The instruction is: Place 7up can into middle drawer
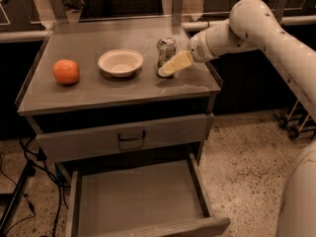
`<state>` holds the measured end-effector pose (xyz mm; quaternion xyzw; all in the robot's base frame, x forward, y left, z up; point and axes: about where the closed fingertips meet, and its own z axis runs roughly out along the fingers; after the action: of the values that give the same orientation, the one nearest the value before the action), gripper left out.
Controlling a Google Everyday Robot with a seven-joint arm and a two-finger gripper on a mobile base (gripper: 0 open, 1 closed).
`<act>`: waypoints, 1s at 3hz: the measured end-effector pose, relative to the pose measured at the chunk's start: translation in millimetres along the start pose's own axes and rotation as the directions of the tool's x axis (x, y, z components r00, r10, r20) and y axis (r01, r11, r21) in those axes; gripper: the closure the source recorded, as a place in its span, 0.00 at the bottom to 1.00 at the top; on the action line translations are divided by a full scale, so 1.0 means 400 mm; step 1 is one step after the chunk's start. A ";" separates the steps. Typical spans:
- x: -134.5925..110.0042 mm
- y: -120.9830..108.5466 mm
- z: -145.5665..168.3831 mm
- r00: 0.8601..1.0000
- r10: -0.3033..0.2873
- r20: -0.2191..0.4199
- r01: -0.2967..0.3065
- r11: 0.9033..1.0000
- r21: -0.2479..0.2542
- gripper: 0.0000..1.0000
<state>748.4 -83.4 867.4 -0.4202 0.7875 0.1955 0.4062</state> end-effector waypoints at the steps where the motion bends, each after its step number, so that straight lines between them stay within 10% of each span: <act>1: -0.023 -0.017 0.040 0.999 0.011 0.033 -0.011 1.000 -0.002 0.00; 2: -0.037 -0.021 0.075 0.998 0.020 0.052 -0.019 1.000 -0.012 0.00; 3: -0.037 -0.021 0.075 0.998 0.020 0.052 -0.019 1.000 -0.012 0.27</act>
Offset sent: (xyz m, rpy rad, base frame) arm 0.0383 0.0296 -0.0054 0.0837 -0.0192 -0.0041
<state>774.3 -61.3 861.6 -0.4096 0.7796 0.2150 0.4222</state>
